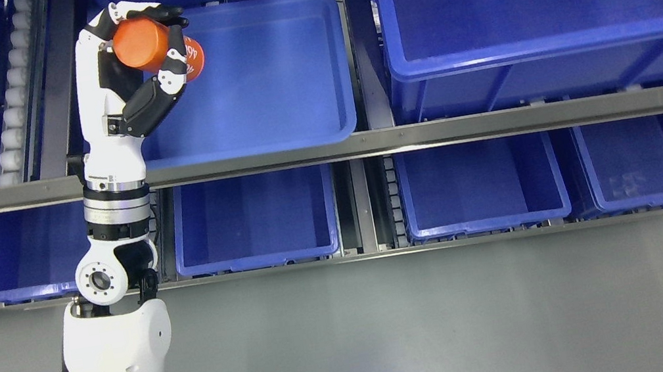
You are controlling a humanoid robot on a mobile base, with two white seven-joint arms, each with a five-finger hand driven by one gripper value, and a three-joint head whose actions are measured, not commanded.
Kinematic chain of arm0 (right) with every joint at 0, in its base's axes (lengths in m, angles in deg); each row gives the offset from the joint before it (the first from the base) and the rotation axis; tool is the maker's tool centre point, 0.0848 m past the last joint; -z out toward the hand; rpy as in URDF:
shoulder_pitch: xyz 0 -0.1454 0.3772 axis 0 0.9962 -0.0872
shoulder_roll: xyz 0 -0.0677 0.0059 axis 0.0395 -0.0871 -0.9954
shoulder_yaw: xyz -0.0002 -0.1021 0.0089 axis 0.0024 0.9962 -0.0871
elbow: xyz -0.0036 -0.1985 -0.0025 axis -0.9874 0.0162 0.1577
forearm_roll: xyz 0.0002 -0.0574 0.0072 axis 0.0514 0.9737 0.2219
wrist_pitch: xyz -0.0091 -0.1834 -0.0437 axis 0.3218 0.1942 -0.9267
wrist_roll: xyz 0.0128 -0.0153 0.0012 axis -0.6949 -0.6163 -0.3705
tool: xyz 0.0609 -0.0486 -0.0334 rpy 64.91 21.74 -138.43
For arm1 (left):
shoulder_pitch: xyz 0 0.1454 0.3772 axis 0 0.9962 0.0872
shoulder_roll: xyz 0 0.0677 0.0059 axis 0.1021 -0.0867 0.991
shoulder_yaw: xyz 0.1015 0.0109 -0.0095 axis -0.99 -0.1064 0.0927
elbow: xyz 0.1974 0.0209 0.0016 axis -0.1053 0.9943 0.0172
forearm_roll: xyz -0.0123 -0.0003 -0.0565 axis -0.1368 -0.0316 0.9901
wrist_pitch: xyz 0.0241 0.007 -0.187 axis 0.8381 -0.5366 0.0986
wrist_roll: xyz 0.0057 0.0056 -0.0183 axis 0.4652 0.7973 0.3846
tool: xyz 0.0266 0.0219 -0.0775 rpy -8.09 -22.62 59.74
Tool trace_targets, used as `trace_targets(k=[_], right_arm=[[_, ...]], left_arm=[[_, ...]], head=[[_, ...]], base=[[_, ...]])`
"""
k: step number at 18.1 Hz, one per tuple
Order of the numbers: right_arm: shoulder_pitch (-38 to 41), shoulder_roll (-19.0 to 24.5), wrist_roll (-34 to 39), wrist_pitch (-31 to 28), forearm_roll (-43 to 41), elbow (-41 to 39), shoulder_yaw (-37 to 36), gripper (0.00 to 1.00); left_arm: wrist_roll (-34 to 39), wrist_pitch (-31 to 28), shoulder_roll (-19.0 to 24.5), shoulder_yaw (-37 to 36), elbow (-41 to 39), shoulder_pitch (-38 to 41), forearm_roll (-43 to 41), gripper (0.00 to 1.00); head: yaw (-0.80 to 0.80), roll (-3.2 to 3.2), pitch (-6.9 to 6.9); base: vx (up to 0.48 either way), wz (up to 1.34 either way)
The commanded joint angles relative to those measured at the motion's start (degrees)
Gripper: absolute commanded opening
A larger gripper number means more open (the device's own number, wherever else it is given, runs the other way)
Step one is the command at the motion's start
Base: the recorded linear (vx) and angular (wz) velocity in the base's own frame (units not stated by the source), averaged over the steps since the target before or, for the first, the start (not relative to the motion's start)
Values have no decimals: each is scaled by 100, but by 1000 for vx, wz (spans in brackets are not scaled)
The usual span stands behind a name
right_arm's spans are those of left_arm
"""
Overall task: Grab orange capacitor from left shelf to right desk
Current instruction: 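Lift the orange capacitor up out of the blue tray with left hand, then hold the capacitor in the left hand while turning toward the steel table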
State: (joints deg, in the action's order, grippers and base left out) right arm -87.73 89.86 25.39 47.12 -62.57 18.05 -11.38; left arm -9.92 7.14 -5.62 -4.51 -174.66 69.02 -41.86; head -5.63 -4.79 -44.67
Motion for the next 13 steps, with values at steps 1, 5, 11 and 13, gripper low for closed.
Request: trace_targets(k=[1,5,11,13], right_arm=[[8,-100,1,1,18,-100,-97,100],[17,-100,1,1,18,-100,-97,100],[17,-100,1,1,18,-100,-97,100],[17,-100,1,1,18,-100,-97,100]], left_arm=[[-7,207,100,-25,-53,18,11,2],[-7,243,100,-69,-53,18,11,2],[-16,261,100,-183,-53,-130,11,2],[-16,252,100,-437,-45,-149,11,2]], head=[[0,0,0],[0,0,0],[0,0,0],[0,0,0]], base=[[-204,0],[-218,15],[-231,271],[-217,313]])
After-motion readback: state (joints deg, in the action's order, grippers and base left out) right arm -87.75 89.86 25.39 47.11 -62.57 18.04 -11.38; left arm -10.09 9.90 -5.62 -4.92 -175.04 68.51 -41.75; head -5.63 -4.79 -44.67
